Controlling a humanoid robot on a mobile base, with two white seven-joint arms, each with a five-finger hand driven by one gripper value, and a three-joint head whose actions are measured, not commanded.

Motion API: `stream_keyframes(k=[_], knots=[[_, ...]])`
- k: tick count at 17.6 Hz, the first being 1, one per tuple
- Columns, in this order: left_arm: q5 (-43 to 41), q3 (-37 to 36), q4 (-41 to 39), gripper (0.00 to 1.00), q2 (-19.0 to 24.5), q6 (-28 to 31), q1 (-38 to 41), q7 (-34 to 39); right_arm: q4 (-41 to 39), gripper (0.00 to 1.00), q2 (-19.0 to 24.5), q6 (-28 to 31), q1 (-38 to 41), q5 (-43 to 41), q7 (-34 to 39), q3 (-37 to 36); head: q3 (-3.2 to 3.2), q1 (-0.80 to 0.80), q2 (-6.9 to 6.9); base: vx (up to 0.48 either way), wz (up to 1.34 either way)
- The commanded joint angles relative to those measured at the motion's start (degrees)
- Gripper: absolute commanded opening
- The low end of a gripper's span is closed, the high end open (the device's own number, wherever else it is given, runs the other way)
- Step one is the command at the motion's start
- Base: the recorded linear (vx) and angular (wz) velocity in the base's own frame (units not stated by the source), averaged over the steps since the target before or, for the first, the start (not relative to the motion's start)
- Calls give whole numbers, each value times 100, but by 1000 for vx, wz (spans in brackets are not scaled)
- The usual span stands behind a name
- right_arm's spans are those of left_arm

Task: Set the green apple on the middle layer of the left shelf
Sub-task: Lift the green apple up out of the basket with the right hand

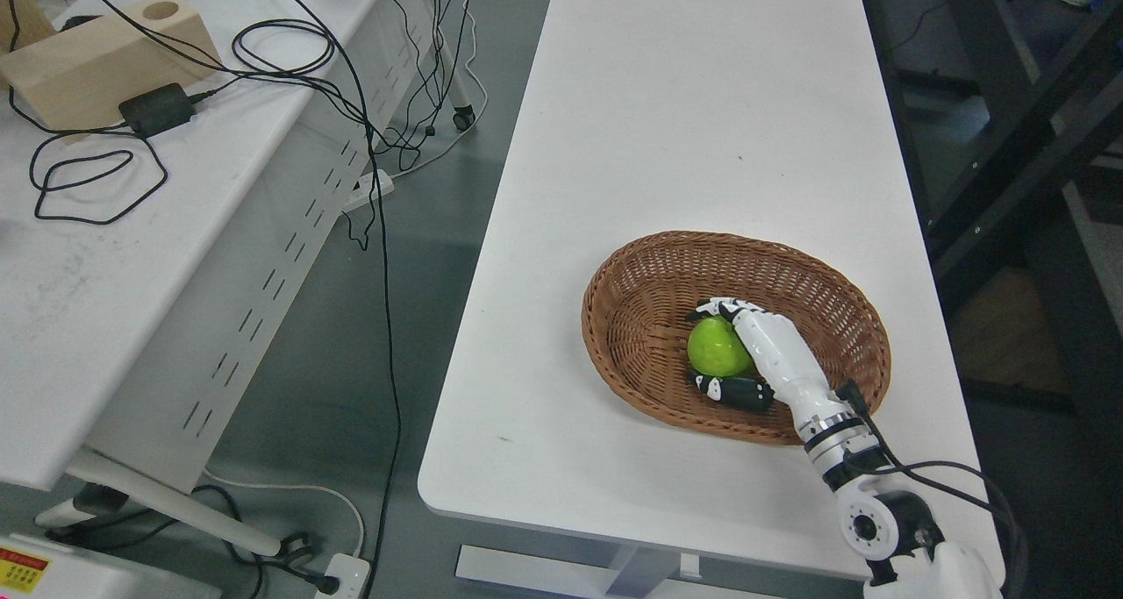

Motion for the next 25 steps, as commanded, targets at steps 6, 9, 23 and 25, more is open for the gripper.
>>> stream_keyframes(k=[6,9,23,25], knots=[[-2,0,0,100,100,3,-123,-3,-595,0,-149,-570,-60,-1578,-213,-1969,0,0,0,0,0],[-2,0,0,100,100,3,-123,-3,-621,0,-53,-553,-8,-1588,-459,-2014,0,0,0,0,0],[7,0,0,100,100,3,-123,-3,-665,0,369,-509,335,-1518,-512,-1803,0,0,0,-5,-3],[-2,0,0,100,100,3,-123,-3,-665,0,492,-500,449,-1508,-522,-1794,0,0,0,-62,-20]])
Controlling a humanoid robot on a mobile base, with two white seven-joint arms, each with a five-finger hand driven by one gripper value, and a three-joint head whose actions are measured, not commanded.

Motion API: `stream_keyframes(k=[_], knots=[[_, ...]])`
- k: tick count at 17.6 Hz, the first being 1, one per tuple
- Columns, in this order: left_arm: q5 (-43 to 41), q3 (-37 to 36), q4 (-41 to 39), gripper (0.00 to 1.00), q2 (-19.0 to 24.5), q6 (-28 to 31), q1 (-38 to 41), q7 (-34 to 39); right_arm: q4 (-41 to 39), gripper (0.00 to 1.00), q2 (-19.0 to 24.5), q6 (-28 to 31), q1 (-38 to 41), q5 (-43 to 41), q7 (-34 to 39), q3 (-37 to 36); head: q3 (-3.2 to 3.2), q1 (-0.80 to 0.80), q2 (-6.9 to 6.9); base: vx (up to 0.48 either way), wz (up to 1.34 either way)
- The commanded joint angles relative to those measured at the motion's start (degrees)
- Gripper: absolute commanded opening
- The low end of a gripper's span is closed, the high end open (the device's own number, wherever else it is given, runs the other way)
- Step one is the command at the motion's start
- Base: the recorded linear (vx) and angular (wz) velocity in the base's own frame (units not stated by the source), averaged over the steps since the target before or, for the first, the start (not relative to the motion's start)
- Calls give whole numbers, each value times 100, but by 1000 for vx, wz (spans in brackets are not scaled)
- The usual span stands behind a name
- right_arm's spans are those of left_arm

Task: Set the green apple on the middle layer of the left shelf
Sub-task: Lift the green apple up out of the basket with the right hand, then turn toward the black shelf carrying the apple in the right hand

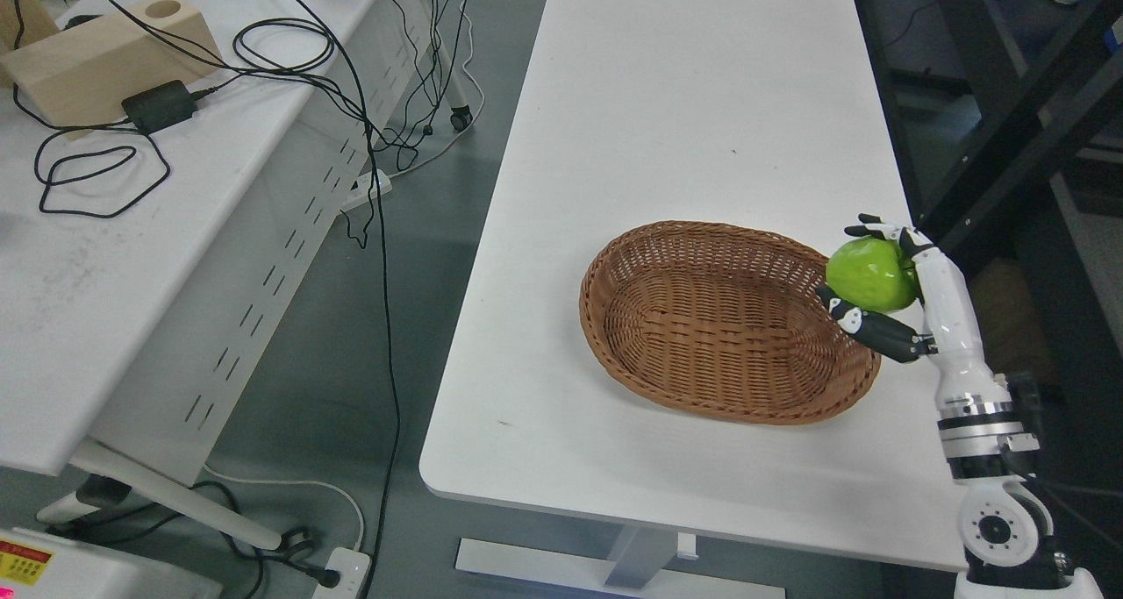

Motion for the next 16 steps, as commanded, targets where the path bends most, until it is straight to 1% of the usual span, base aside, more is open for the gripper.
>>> stream_keyframes(k=[1,4,7,11,16], knots=[[-5,0,0,100,100,1,-123,-3,-64,0,414,38,230,34,-34,-57,0,0,0,-122,-64],[-5,0,0,100,100,1,-123,-3,-73,0,441,30,344,26,-17,56,0,0,0,-147,-58],[-5,0,0,100,100,1,-123,-3,-73,0,441,38,458,34,19,478,0,0,0,-204,-40],[-5,0,0,100,100,1,-123,-3,-73,0,441,47,502,34,19,505,0,0,0,-212,-17],[4,0,0,100,100,1,-123,-3,-73,0,414,38,529,26,19,487,0,0,0,-199,-335]])
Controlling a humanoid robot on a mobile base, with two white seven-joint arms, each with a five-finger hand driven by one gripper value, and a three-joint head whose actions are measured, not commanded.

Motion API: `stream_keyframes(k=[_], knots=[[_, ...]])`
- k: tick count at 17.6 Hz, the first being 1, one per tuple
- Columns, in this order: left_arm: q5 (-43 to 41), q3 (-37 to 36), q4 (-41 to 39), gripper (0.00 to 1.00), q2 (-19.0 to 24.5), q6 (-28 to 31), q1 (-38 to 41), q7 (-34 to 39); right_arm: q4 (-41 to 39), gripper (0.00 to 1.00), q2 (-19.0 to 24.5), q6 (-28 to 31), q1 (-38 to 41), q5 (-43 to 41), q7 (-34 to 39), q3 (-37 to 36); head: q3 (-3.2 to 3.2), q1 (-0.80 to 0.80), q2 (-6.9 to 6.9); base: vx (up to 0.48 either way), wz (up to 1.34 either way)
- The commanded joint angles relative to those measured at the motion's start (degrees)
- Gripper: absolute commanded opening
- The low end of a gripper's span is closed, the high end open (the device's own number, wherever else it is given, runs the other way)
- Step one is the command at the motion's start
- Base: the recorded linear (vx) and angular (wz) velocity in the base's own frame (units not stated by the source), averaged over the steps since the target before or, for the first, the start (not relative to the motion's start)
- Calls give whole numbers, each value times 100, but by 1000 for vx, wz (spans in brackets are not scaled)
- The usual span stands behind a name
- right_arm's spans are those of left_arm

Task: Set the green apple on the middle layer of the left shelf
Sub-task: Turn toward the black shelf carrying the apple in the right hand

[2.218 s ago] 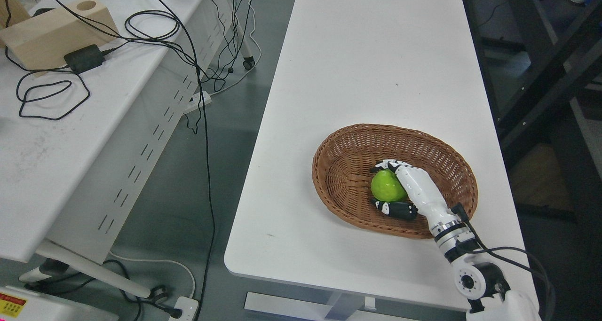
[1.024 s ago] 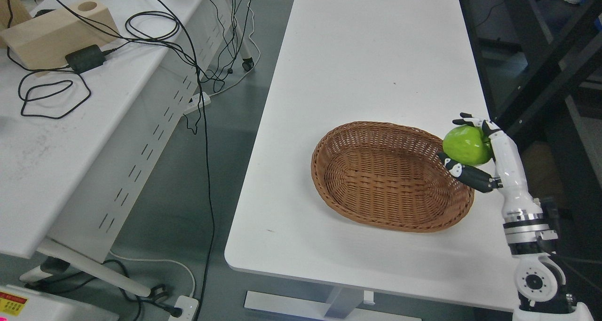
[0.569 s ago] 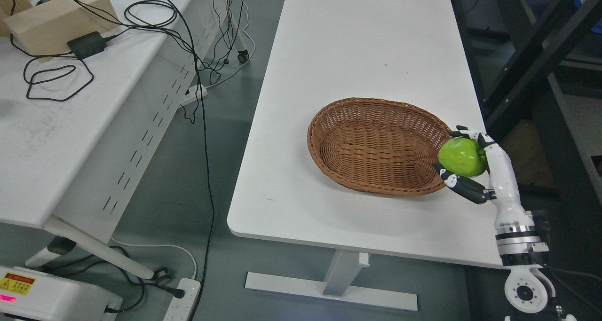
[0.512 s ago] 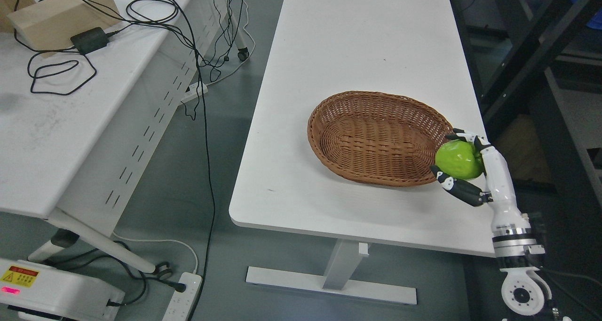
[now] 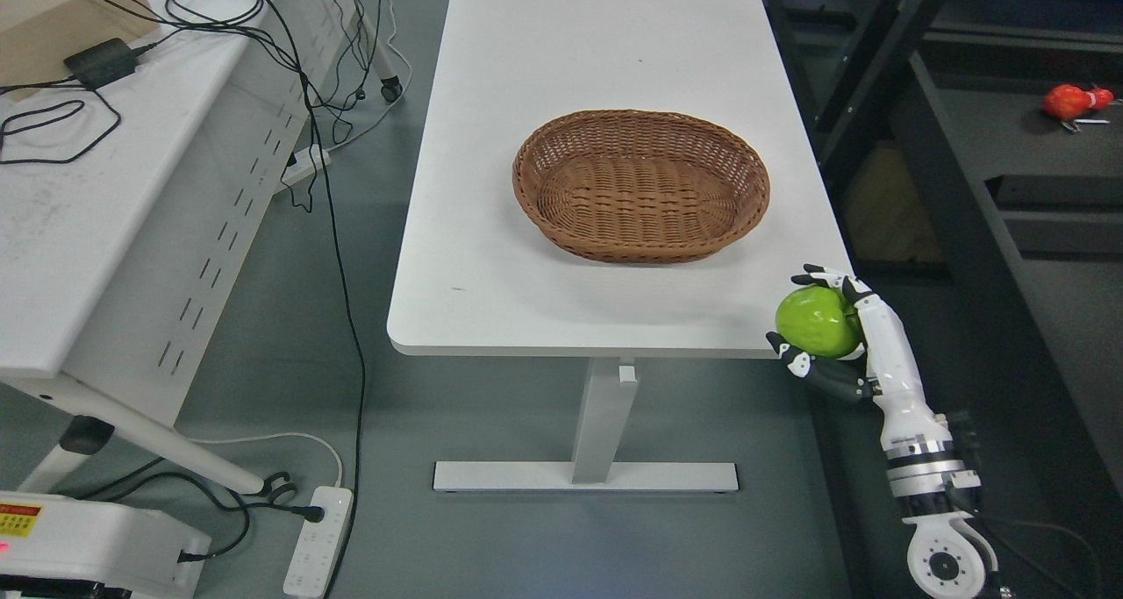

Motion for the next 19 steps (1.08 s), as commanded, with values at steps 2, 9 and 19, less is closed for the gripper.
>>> stream_keyframes(k=[2,9,19], knots=[[6,0,0,100,100,0,-124,-3,-5,0,63,-21,84,-6,25,177,0,0,0,-185,-460],[-3,0,0,100,100,0,-124,-3,-14,0,-104,-364,234,-6,1017,599,0,0,0,-214,-534],[6,0,0,100,100,0,-124,-3,4,0,-87,-303,295,3,1018,617,0,0,0,-214,-585]])
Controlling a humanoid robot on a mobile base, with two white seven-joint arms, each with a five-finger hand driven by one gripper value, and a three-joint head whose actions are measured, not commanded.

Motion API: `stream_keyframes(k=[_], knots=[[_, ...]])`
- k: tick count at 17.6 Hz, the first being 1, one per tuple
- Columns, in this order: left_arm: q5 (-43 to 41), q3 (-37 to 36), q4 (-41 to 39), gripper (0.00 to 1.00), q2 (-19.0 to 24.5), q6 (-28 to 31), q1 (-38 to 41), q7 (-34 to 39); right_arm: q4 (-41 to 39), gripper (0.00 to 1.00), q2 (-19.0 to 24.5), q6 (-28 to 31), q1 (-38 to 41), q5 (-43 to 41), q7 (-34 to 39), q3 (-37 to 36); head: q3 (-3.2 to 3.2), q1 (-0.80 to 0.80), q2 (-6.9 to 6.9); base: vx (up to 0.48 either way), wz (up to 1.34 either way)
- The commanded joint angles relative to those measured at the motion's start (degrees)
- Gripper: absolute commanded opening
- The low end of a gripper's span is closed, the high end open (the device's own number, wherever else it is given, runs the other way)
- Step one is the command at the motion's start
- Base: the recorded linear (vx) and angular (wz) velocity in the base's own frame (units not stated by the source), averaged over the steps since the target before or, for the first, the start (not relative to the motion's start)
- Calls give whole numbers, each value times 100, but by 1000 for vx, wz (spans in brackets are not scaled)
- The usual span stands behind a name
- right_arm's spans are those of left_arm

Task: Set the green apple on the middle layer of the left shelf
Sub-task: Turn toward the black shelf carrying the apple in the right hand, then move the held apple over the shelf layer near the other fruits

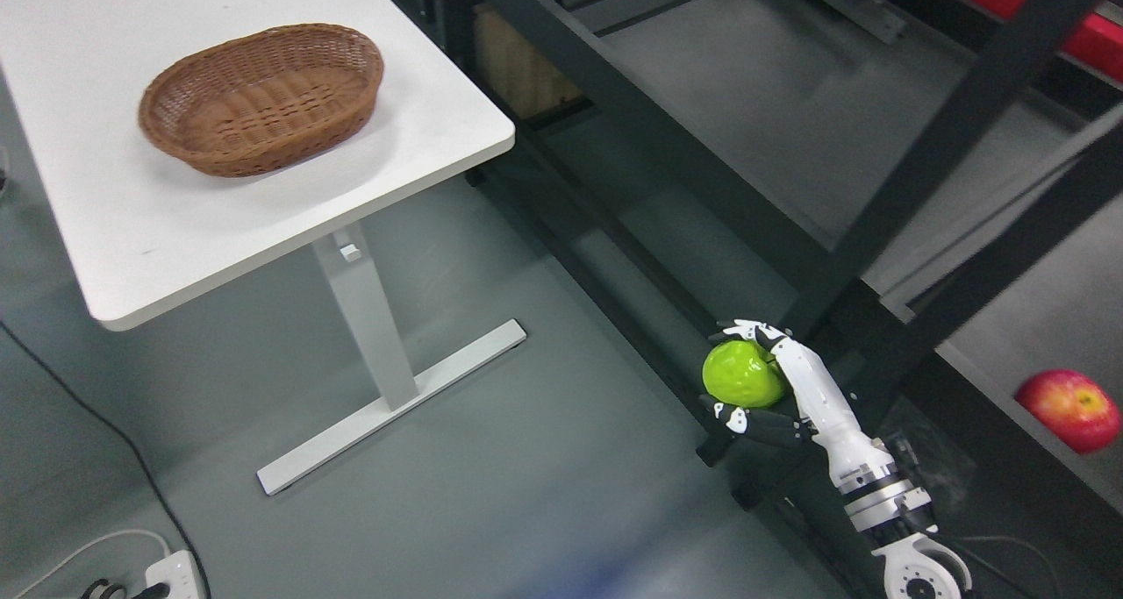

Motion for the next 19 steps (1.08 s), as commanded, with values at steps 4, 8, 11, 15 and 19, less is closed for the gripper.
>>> stream_keyframes(k=[4,8,11,15,19], knots=[[6,0,0,100,100,-1,-123,-3,10,0,78,453,-50,8,-150,-66,0,0,0,-169,-814],[6,0,0,100,100,-1,-123,-3,19,0,123,613,-85,-1,-185,-269,0,0,0,-116,-897],[-3,0,0,100,100,-1,-123,-3,19,0,123,613,-85,-1,-185,-295,0,0,0,-121,-849],[-3,0,0,100,100,-1,-123,-3,19,0,123,613,-77,-1,-185,-295,0,0,0,-99,-588],[-3,0,0,100,100,-1,-123,-3,19,0,123,621,-85,-1,-185,-295,0,0,0,2,-276]])
